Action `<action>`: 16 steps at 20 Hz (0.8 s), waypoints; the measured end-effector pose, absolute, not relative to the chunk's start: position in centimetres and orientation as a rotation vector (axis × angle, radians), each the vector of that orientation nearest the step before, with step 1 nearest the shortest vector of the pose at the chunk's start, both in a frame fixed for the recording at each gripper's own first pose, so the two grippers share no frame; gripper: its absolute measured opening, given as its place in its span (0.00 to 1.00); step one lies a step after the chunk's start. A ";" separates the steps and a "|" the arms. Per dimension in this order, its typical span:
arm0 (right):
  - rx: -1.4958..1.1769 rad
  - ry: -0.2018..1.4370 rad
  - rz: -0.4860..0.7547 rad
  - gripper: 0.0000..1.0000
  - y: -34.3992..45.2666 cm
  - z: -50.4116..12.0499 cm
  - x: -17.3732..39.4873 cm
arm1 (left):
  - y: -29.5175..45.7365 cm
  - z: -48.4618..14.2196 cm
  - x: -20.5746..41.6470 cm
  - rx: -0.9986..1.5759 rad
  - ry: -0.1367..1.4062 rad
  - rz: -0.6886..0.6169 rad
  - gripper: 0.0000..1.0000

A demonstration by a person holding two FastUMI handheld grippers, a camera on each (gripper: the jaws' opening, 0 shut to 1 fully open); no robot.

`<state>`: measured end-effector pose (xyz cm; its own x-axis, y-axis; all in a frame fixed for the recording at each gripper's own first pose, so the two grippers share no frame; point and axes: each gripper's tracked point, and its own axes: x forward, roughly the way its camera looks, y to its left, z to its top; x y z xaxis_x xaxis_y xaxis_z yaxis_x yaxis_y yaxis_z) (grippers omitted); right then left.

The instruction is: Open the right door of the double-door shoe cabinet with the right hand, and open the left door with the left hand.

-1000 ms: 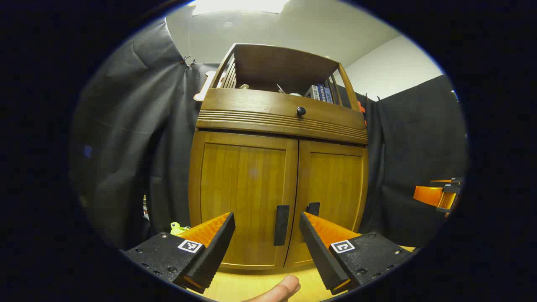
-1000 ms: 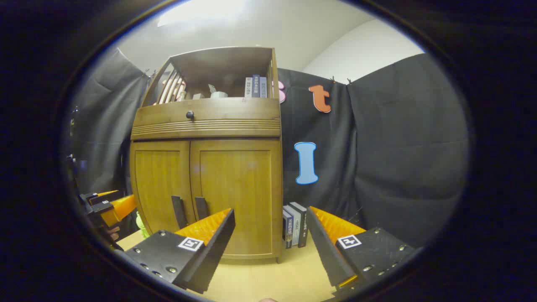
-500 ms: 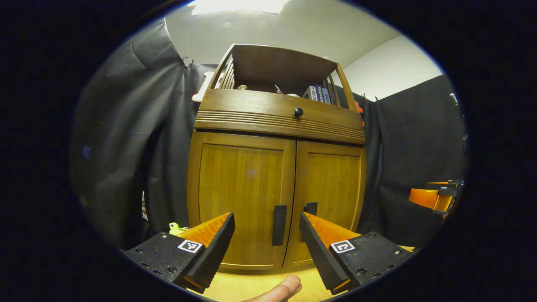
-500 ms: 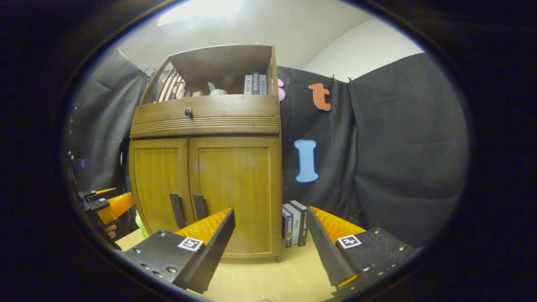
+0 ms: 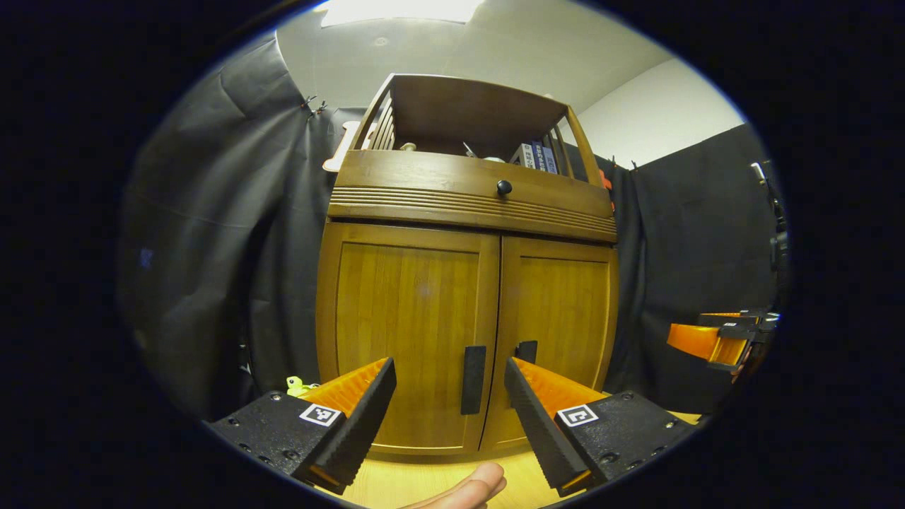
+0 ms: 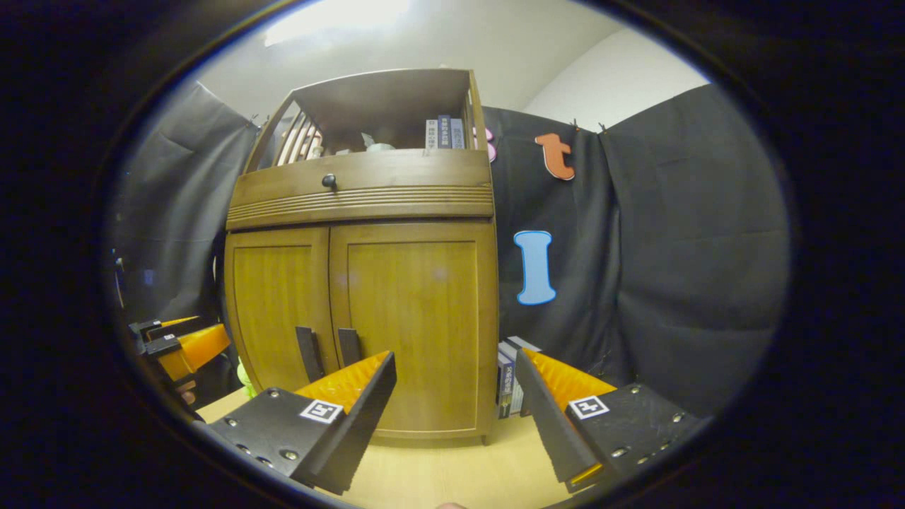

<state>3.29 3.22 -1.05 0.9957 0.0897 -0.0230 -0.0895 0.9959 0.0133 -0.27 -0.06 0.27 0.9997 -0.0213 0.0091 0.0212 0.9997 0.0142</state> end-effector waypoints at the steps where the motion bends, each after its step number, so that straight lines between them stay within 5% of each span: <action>1: 0.005 0.017 0.110 1.00 3.9 -0.9 3.8 | 0.0 0.4 -0.5 0.016 -0.016 -0.023 0.92; 16: -0.038 0.062 0.181 1.00 16.0 -5.1 14.3 | 1.3 1.0 0.1 0.032 -0.043 0.007 0.92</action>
